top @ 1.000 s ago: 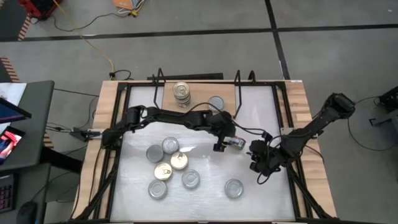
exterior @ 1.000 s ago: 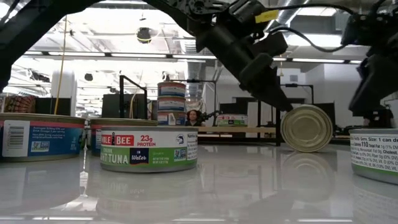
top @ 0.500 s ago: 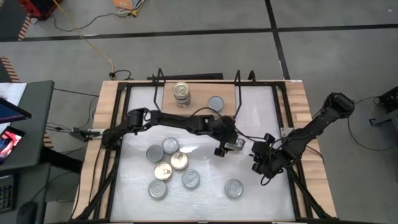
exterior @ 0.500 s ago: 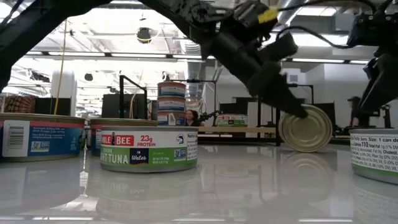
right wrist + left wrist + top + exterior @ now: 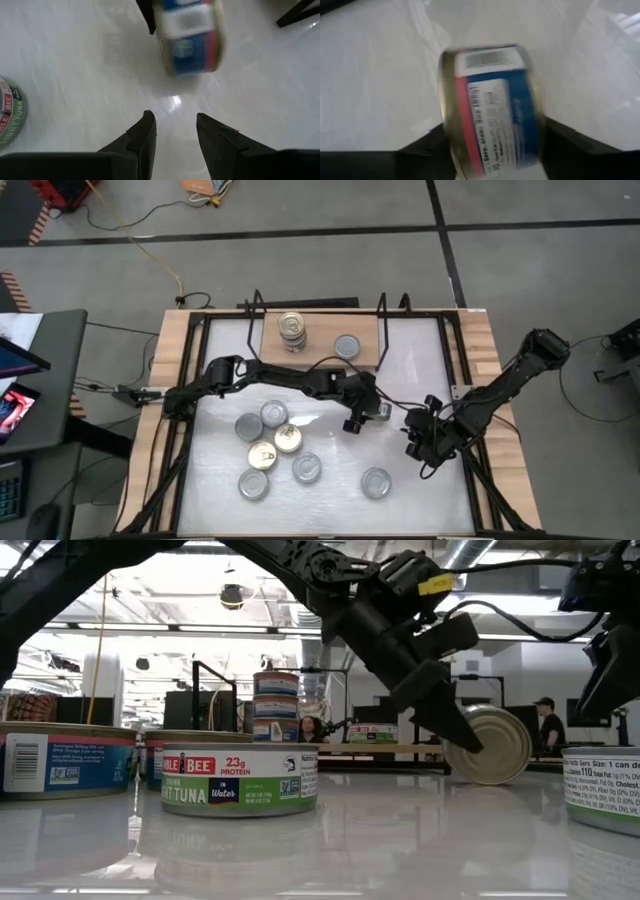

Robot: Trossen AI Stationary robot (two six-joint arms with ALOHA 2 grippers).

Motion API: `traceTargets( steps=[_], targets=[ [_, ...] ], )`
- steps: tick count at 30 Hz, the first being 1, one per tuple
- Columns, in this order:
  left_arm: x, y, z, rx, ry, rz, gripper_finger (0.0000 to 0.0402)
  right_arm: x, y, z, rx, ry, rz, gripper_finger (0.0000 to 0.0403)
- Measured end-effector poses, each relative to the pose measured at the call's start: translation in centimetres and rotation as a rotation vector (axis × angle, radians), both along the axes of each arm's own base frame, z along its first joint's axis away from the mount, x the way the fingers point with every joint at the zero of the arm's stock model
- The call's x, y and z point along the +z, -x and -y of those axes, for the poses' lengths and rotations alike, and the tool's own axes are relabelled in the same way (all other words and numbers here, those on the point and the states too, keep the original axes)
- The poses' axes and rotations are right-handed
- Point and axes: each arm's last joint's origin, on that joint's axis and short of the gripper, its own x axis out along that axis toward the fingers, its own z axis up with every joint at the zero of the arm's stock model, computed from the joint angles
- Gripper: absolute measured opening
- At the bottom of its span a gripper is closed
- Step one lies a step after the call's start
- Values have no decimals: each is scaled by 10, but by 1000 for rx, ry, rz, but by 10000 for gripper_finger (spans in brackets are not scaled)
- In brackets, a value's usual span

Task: Stack canned seafood by type on shelf
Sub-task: Stack the blue-pink tuna can on top of the other blue-pink tuna can on the shelf

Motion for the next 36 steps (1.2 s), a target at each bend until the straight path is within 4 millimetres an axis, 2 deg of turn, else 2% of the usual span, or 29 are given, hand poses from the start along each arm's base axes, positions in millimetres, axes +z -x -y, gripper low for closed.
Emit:
traceTargets(
  steps=[2,6,16,19,23,27,31,36],
  targets=[
    [4,4,2,-12,7,-28,177,0,0,0,4,1,1,169],
    [24,17,3,-30,14,-84,177,0,0,0,5,0,3,169],
    [124,79,0,106,-174,-137,177,3,-6,-4,19,7,83,169],
    [145,100,-7,178,-227,-167,177,4,-9,-6,42,-1,106,169],
    [155,129,-20,316,-309,-189,177,5,-10,-7,62,10,115,169],
    [157,156,-31,522,-506,-165,177,7,-11,-5,52,98,158,169],
    [146,177,-44,684,-698,-174,177,8,-13,-1,31,181,197,169],
    [135,198,-57,764,-791,-195,183,9,-16,3,17,209,197,169]
  ],
)
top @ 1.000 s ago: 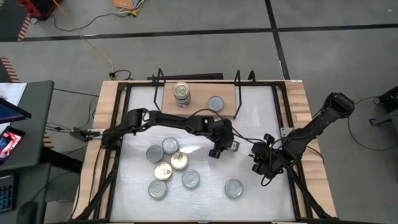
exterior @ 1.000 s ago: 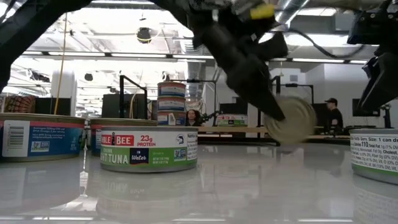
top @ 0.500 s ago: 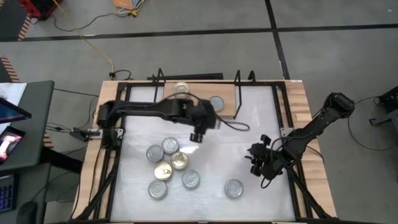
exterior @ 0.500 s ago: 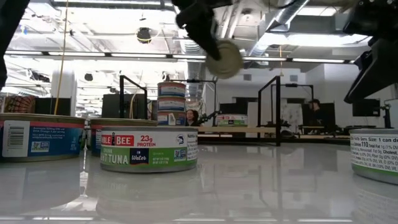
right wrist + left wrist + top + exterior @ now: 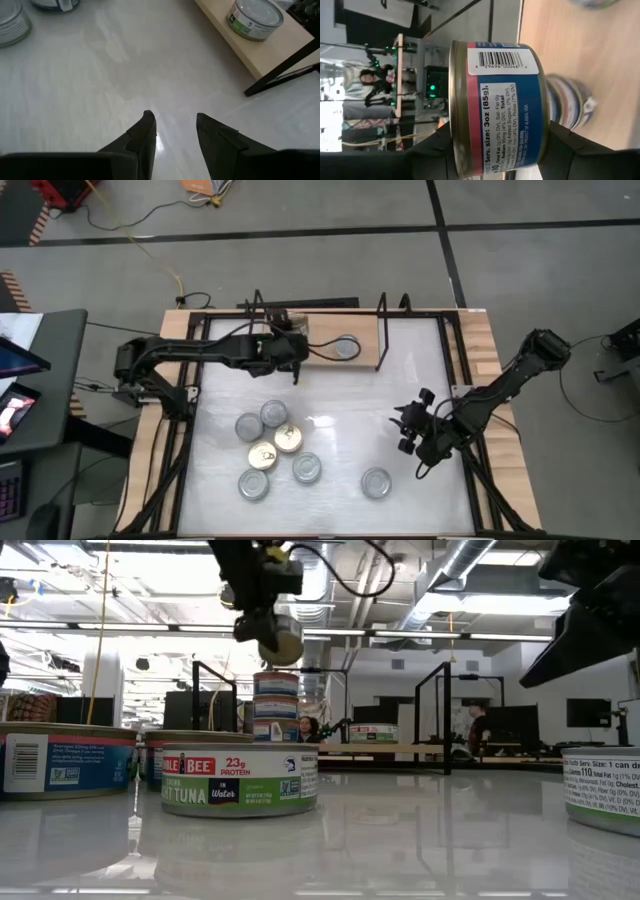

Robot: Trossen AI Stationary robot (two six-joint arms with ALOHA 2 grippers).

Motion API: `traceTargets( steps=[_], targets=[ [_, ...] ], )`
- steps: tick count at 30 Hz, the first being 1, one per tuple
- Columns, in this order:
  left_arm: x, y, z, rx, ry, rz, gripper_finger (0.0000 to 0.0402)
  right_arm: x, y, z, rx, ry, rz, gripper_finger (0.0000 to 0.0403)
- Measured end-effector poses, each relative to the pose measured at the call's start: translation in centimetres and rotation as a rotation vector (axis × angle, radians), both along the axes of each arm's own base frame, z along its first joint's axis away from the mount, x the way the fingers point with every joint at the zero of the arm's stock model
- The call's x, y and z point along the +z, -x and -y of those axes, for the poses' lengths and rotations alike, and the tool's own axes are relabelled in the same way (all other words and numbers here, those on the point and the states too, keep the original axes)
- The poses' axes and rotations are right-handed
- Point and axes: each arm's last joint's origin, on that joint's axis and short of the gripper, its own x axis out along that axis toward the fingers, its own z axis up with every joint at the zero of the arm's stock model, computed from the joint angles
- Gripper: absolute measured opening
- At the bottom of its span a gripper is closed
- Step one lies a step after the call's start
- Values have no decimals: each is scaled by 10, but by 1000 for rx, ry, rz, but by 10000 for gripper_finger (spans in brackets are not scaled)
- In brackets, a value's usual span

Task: Stack canned seafood by type on shelf
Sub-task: Stack the blue-pink tuna can on top of the other blue-pink tuna can on the shelf

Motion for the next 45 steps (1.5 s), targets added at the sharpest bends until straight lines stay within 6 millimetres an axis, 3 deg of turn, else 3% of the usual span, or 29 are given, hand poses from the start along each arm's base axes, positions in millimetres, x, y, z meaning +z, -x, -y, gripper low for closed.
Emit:
traceTargets(
  steps=[4,20,27,39,45],
  targets=[
    [-6,8,-13,2,-19,12,198,0,-2,2,6,21,-12,169],
    [-7,12,-54,-45,11,-4,192,0,-4,5,14,40,-26,169],
    [-10,14,-50,-14,51,10,200,0,-4,4,10,33,-23,169],
    [-13,11,-31,-34,86,18,292,0,-4,4,10,27,-16,169],
    [-5,11,-27,-38,120,16,311,0,-4,4,8,26,-16,169]
  ],
)
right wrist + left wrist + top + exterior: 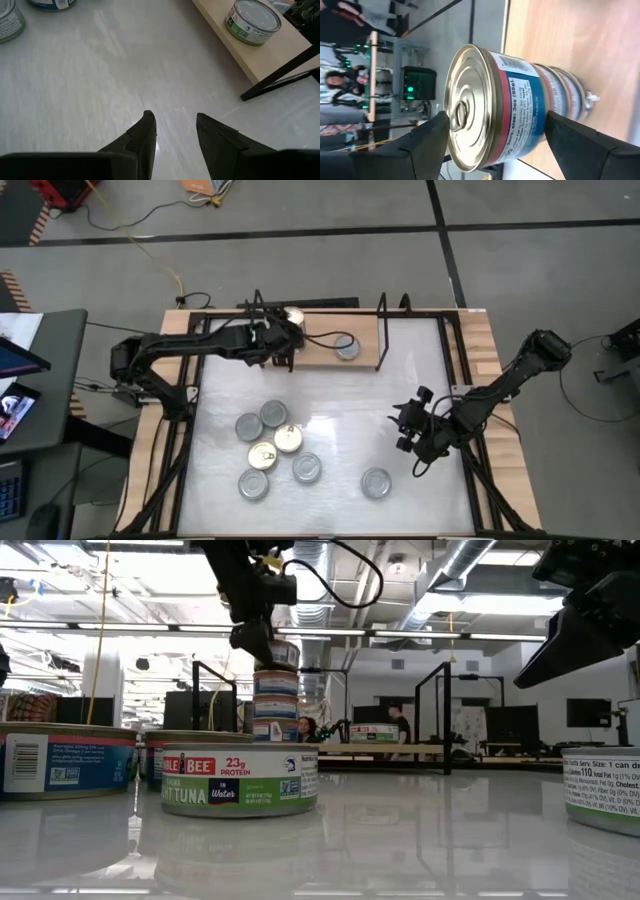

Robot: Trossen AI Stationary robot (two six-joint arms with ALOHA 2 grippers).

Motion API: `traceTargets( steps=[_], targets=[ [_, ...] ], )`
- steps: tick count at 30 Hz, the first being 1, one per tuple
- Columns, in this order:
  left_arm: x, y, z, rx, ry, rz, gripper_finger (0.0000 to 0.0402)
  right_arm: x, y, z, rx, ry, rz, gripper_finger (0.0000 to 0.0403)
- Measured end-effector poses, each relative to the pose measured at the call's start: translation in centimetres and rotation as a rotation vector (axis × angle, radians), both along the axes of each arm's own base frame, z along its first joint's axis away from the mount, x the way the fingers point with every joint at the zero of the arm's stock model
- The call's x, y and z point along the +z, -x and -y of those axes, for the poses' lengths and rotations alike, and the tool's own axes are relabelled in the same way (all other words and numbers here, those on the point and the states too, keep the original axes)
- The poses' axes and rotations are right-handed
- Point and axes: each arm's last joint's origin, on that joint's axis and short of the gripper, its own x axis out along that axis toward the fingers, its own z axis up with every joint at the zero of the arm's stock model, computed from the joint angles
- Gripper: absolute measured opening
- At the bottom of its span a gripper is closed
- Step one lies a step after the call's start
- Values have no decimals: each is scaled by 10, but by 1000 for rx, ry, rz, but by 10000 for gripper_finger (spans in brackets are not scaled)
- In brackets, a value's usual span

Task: Stack canned seafood by type on shelf
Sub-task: Stack the blue-pink tuna can on top of the other blue-pink tuna can on the shelf, then stack the green tuna can on top of the other green tuna can on the shelf

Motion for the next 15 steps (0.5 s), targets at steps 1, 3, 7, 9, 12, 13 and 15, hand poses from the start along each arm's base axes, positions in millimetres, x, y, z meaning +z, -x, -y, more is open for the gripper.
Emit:
traceTargets(
  steps=[1,3,7,9,12,13,15],
  targets=[
    [2,1,0,-3,18,1,311,0,0,0,0,0,0,169],
    [6,2,1,-9,50,0,311,0,0,0,0,0,0,169],
    [9,4,2,-10,73,-23,312,0,0,0,0,0,0,169],
    [12,5,4,-8,79,-34,312,0,0,0,0,0,0,169],
    [21,6,9,-7,104,-19,312,0,0,0,0,0,0,169],
    [25,6,12,-10,124,-5,312,0,0,0,0,0,0,169],
    [30,6,19,-30,199,38,312,0,0,0,0,0,0,169]
  ],
)
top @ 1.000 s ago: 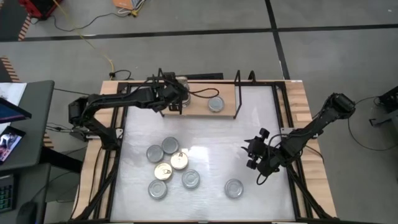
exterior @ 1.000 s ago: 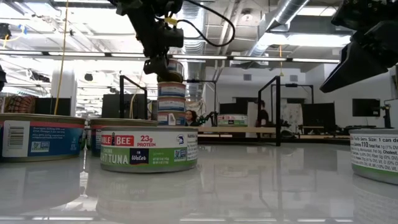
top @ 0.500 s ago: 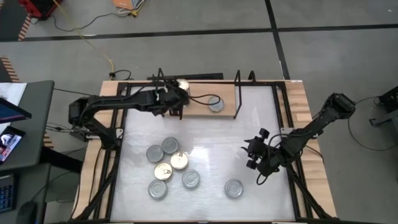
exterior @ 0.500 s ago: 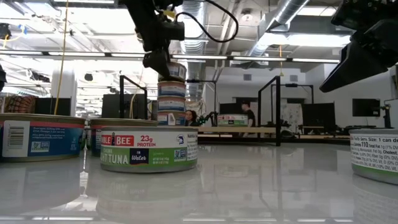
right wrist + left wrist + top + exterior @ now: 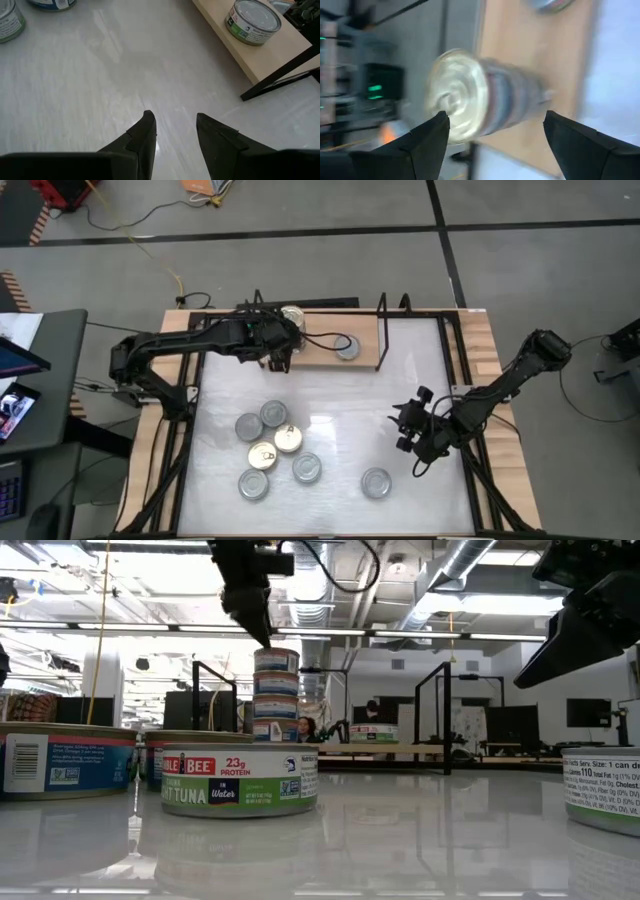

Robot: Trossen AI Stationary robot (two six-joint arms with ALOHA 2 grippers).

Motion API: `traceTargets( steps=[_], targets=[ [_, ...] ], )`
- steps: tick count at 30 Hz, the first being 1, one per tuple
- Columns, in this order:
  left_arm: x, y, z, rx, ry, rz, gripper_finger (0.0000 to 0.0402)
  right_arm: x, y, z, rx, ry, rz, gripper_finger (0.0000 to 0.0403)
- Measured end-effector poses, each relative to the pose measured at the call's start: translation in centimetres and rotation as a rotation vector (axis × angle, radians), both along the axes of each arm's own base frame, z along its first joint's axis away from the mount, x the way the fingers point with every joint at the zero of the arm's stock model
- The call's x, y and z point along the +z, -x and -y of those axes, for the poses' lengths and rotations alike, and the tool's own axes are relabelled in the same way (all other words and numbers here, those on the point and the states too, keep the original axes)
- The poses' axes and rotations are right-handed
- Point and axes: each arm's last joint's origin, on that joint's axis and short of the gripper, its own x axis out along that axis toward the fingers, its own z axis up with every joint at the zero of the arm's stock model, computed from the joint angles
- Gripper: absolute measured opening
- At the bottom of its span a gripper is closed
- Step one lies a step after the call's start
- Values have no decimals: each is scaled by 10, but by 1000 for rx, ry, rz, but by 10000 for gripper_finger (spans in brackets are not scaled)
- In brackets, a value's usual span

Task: Stack canned seafood by type on shelf
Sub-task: Stack the green tuna can on top of the other green tuna can on the shelf

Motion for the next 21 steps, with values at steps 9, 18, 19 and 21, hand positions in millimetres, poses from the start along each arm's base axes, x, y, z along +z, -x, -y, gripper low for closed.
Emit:
traceTargets(
  steps=[9,18,19,21],
  targets=[
    [-40,-8,65,-243,516,58,312,1,-1,-1,2,-10,13,169],
    [-76,-6,106,-274,547,67,304,5,-9,-4,32,-43,72,169],
    [-77,-5,110,-278,550,63,303,6,-12,-5,44,-57,81,169],
    [-79,-5,118,-299,548,77,303,8,-17,-6,74,-97,97,167]
  ],
)
